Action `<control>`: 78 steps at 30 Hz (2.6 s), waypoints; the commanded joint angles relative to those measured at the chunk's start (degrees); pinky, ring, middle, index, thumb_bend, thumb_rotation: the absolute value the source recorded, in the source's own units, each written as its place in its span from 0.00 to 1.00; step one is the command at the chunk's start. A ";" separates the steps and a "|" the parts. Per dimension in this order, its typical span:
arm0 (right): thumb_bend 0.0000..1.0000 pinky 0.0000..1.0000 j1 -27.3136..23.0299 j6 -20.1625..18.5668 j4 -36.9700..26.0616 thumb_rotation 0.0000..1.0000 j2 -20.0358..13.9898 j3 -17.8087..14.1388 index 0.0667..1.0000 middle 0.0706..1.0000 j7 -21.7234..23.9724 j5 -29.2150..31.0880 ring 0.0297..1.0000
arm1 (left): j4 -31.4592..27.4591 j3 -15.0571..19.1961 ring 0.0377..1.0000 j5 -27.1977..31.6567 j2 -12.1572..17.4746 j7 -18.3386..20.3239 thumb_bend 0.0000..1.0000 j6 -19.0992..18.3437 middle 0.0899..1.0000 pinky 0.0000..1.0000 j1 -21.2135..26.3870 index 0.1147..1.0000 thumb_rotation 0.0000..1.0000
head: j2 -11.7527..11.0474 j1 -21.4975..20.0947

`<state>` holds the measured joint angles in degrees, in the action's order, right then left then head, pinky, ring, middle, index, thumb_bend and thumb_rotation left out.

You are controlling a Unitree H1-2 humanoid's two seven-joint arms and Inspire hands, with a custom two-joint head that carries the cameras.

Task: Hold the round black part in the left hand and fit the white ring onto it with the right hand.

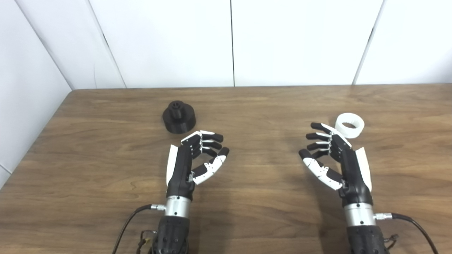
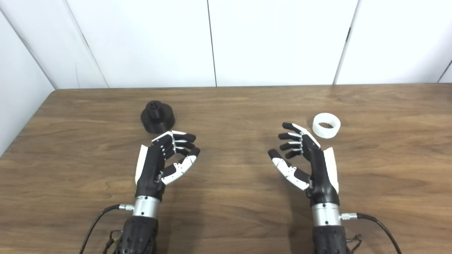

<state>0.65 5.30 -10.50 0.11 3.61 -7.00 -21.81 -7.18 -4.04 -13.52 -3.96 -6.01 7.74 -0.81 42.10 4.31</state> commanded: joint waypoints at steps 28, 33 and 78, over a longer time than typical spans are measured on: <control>0.57 0.48 -1.04 4.79 1.99 0.40 -4.23 -2.43 0.77 0.66 -0.24 3.47 0.58 | 2.19 -2.23 0.55 -2.54 -2.80 -2.67 0.50 3.66 0.60 0.47 2.16 0.43 0.07 | -3.63 17.17; 0.57 0.47 -0.89 4.80 2.48 0.42 -5.08 -2.90 0.77 0.66 0.02 4.86 0.57 | 3.98 -2.45 0.56 -3.80 -3.30 -3.86 0.50 4.84 0.60 0.48 2.60 0.43 0.07 | -3.88 17.89; 0.59 0.49 -1.68 3.26 2.75 0.42 -6.31 -3.31 0.75 0.64 0.14 4.53 0.57 | -9.60 5.39 0.85 -11.47 12.74 2.91 0.70 -18.31 0.87 0.75 11.51 0.84 0.33 | -4.69 17.33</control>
<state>0.19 7.69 -7.49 -5.63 0.61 -6.91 -17.13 -15.01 0.69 -24.77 7.48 -3.19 -10.77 7.69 37.35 21.62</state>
